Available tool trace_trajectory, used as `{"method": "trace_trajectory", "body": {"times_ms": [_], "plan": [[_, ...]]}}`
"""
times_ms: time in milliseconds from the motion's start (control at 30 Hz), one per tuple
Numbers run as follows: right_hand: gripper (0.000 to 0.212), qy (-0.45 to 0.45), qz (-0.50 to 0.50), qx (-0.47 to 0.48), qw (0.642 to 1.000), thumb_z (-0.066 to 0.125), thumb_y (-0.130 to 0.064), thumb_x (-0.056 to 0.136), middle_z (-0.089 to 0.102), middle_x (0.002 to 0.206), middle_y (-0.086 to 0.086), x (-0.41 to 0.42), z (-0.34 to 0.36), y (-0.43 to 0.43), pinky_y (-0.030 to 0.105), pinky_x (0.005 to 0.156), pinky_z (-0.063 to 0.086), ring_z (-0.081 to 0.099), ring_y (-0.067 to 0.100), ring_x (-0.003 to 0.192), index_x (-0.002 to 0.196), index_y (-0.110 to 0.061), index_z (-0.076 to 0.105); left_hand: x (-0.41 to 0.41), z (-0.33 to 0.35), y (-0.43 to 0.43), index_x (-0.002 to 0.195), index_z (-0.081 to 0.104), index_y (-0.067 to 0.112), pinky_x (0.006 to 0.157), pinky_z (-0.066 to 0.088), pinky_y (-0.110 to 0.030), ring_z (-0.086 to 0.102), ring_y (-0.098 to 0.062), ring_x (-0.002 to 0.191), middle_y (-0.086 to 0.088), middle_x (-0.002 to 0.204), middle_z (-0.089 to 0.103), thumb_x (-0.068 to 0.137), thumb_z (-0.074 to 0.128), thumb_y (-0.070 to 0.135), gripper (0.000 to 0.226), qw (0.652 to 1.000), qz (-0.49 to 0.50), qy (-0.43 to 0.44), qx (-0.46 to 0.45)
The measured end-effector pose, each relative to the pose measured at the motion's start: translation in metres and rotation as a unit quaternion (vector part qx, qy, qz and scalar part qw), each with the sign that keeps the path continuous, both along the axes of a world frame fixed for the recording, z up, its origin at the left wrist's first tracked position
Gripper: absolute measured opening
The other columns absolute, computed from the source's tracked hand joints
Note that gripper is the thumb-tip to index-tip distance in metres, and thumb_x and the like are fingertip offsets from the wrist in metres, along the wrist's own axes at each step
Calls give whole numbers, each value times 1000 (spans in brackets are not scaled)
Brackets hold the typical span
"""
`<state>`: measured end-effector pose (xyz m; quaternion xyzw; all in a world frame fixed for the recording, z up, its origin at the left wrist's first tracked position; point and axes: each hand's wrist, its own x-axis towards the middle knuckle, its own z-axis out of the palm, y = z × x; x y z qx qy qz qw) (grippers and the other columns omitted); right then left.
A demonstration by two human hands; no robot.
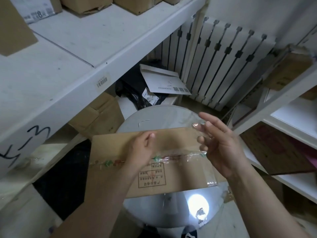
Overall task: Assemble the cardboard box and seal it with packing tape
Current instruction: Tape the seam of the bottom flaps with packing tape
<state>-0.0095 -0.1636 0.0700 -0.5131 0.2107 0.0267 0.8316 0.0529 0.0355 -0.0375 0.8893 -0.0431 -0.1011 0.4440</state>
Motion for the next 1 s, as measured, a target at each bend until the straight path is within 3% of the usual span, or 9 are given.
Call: {"method": "trace_trajectory", "body": {"times_ms": [100, 167, 233, 367, 500, 633, 800, 867, 1000], "plan": [[29, -70, 36, -36, 996, 60, -20, 84, 71, 90, 3, 9, 21, 18, 18, 45, 40, 57, 12, 56, 113, -19, 64, -20, 27, -30, 113, 67, 14, 77, 43, -6, 60, -11, 104, 6, 105, 66, 105, 38, 21, 31, 977, -49, 123, -168], [30, -71, 25, -23, 997, 62, -16, 85, 71, 96, 3, 13, 25, 25, 19, 49, 44, 62, 13, 63, 115, -18, 64, -34, 43, -36, 105, 68, 13, 74, 48, -14, 65, -11, 94, 2, 97, 71, 106, 26, 33, 47, 924, -42, 223, -307], [31, -60, -15, -5, 998, 63, -12, 87, 71, 101, 3, 14, 23, 26, 20, 55, 49, 66, 14, 71, 117, -17, 63, -43, 49, -34, 98, 69, 14, 80, 51, -24, 69, -16, 89, -4, 91, 74, 98, 14, 54, 68, 891, -45, 281, -353], [27, -52, -98, 22, 994, 60, -6, 92, 67, 104, 8, 12, 15, 18, 21, 57, 54, 67, 10, 71, 115, -19, 62, -63, 50, -26, 103, 67, 10, 72, 51, -25, 68, -19, 76, -5, 85, 73, 90, 26, 66, 71, 897, -58, 288, -331], [33, -66, -112, -31, 991, 64, -12, 91, 70, 104, 3, 6, 6, 4, 25, 64, 57, 70, 16, 81, 122, -22, 57, -86, 49, -18, 107, 64, 4, 66, 50, -21, 61, -9, 64, 1, 79, 70, 91, 66, 18, 21, 919, -35, 254, -300], [40, -62, -91, -145, 983, 68, -13, 88, 71, 83, -6, 0, -2, -9, 26, 65, 58, 72, 17, 74, 121, -27, 52, -107, 48, -8, 89, 65, 10, 52, 45, -21, 52, -9, 52, -3, 74, 64, 91, 66, 11, 3, 930, 8, 249, -269], [54, -4, -56, -194, 979, 71, -12, 83, 67, 77, -5, 8, -28, -2, 29, 70, 52, 72, 18, 73, 131, -18, 48, -130, 48, 10, 89, 65, 5, 45, 39, -21, 45, -7, 52, 3, 68, 61, 93, 64, 20, 15, 952, 93, 183, -228], [47, 50, -45, -145, 987, 70, -12, 84, 67, 85, -4, 13, -39, 9, 33, 78, 54, 69, 16, 77, 126, -19, 52, -141, 43, 24, 87, 63, 11, 46, 36, -18, 46, -3, 51, 6, 63, 62, 93, 63, 20, 12, 961, 130, 148, -193], [27, 110, -3, -109, 988, 67, -10, 86, 66, 92, 0, 22, -55, 34, 32, 76, 52, 63, 14, 81, 110, -21, 60, -159, 26, 50, 86, 64, 16, 71, 44, -29, 59, -18, 74, -17, 86, 68, 93, 63, 23, 10, 965, 158, 147, -149]]}}
